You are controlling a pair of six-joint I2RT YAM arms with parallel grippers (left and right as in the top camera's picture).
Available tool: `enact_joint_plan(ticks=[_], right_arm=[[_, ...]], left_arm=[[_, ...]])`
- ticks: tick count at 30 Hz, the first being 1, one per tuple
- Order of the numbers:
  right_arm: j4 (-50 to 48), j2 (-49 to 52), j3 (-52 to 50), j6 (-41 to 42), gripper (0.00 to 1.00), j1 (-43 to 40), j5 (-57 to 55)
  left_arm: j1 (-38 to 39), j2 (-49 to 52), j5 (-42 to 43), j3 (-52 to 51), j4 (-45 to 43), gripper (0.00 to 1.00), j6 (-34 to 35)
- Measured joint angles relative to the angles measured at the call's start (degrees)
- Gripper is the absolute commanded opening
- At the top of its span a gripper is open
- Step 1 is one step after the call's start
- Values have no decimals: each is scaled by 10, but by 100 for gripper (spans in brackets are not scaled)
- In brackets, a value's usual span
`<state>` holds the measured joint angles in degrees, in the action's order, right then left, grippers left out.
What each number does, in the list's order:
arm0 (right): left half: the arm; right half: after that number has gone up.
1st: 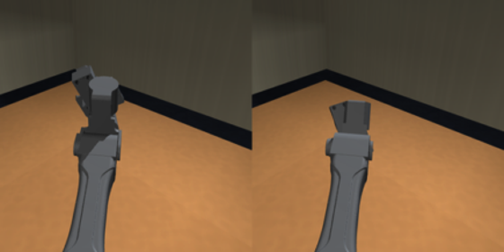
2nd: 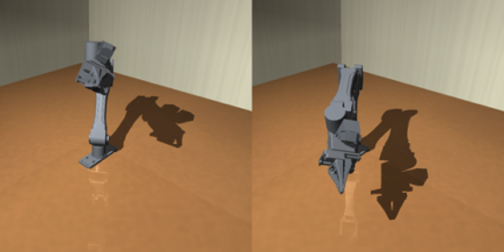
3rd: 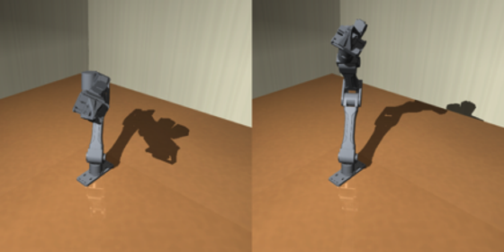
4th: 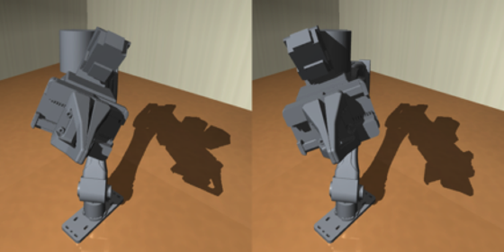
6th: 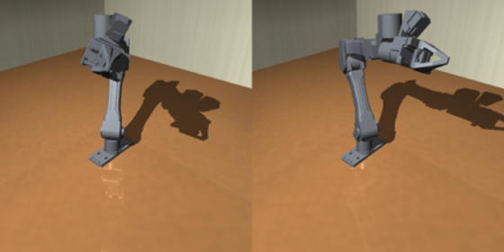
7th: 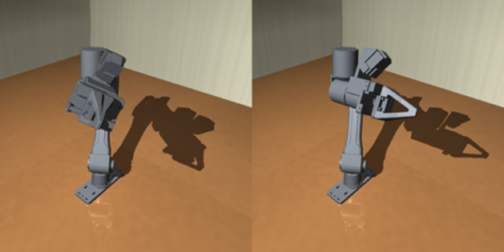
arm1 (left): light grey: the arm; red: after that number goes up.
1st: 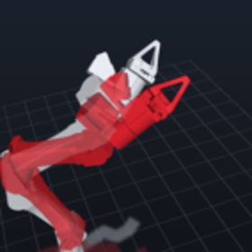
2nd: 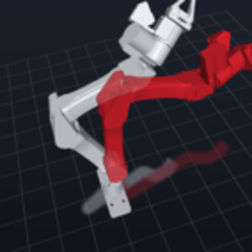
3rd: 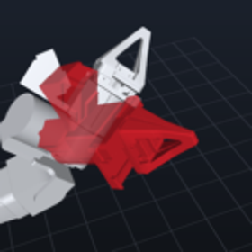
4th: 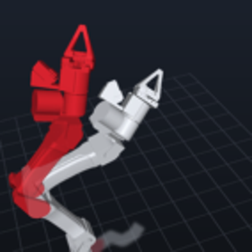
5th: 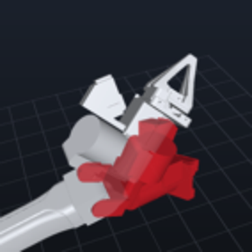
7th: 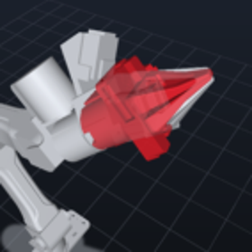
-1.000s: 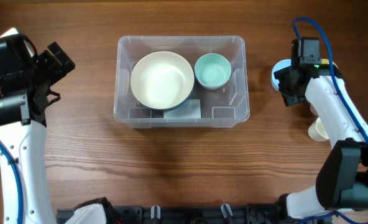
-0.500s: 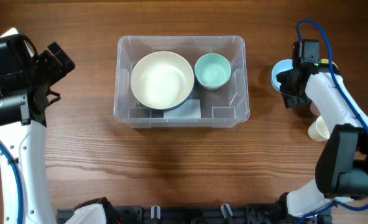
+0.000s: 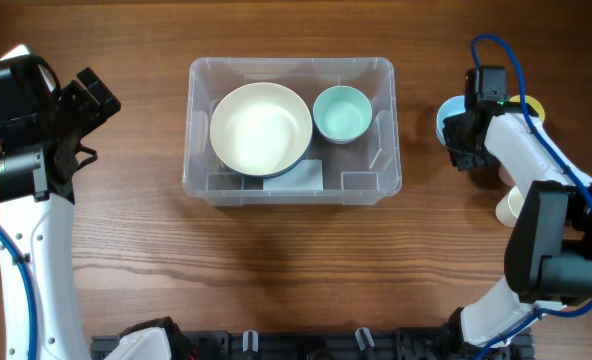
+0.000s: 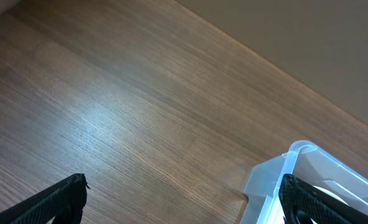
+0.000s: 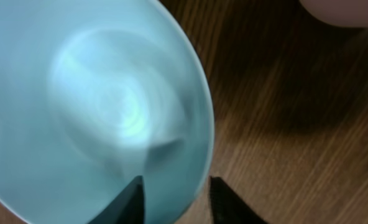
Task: Pack container
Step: 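Grasp the light blue bowl rim with the right gripper and lift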
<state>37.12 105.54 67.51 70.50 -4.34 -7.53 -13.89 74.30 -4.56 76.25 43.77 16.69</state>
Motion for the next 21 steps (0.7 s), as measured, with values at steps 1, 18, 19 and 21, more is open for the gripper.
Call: enact_joint_plan(ticks=[1,18,19,21], right_arm=[[-1,0,0,0,25,0,0],[-3,0,0,-54,4,0,-5],[-4,0,0,-62,4,0,-5],[-5,0,0,-78,4,0,-5]], left_arm=[[0,0,0,0,0,100,0],[0,0,0,0,0,100,0],[0,0,0,0,0,100,0],[0,0,0,0,0,100,0]])
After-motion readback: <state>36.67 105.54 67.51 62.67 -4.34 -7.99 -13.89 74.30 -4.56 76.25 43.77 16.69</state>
